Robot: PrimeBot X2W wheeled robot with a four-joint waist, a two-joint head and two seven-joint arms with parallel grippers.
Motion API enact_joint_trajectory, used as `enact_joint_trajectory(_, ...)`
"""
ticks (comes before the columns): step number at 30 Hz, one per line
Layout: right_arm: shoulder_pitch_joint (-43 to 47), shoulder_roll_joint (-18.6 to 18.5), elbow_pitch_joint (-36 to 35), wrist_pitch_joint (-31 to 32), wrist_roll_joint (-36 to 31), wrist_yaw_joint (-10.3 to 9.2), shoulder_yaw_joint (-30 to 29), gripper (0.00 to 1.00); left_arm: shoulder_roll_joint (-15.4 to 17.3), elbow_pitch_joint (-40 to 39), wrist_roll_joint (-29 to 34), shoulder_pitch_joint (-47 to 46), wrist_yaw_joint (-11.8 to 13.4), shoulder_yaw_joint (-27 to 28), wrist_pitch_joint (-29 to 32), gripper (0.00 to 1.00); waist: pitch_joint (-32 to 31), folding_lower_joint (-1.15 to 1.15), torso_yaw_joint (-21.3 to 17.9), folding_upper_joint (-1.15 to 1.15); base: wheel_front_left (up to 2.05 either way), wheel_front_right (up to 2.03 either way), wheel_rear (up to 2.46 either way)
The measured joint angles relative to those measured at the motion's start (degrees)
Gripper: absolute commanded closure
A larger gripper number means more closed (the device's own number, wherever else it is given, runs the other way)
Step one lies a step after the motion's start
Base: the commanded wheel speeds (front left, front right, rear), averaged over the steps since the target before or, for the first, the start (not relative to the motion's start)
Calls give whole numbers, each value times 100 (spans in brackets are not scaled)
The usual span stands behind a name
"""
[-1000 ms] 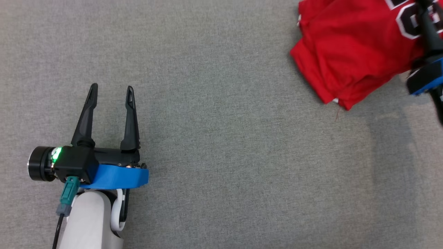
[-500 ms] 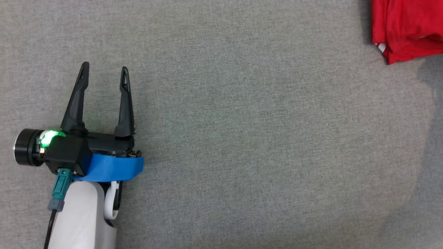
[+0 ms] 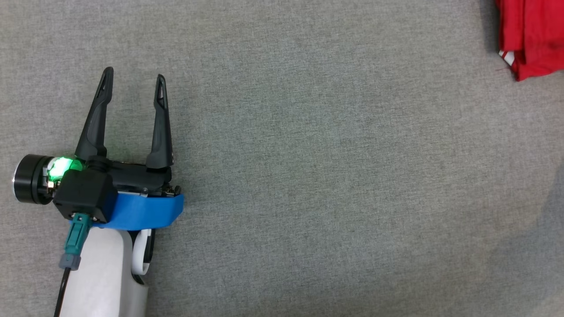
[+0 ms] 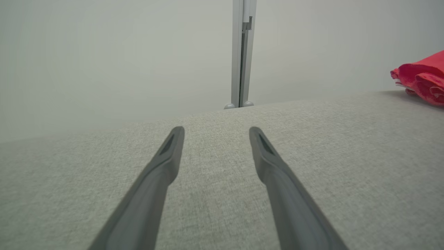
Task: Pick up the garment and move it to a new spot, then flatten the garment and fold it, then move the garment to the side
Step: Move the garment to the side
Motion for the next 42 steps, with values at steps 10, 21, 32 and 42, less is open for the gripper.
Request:
enact_joint_trajectory(10, -249, 210, 469, -547, -290, 0, 12, 0, -20, 86, -90, 81, 86, 22, -4, 0, -294, 0, 116, 0, 0, 0, 0)
enact_joint_trajectory(21, 555, 772, -1029, -761, -11, -1, 121, 0, -89, 260, -281, 650, 157, 196, -4, 0, -1321, -2, 217, -2, 0, 0, 0)
enact_joint_trajectory(32, 2311, 1759, -2595, -767, -148, -1, 140, 0, -172, 376, -425, 1406, 226, 381, -4, 0, -2416, -2, 328, -2, 0, 0, 0)
enact_joint_trajectory(42, 3936, 2312, -3348, -767, -175, -1, -499, 0, -247, 469, -479, 1948, 208, 471, -4, 0, -3133, -1, 433, -2, 0, 0, 0)
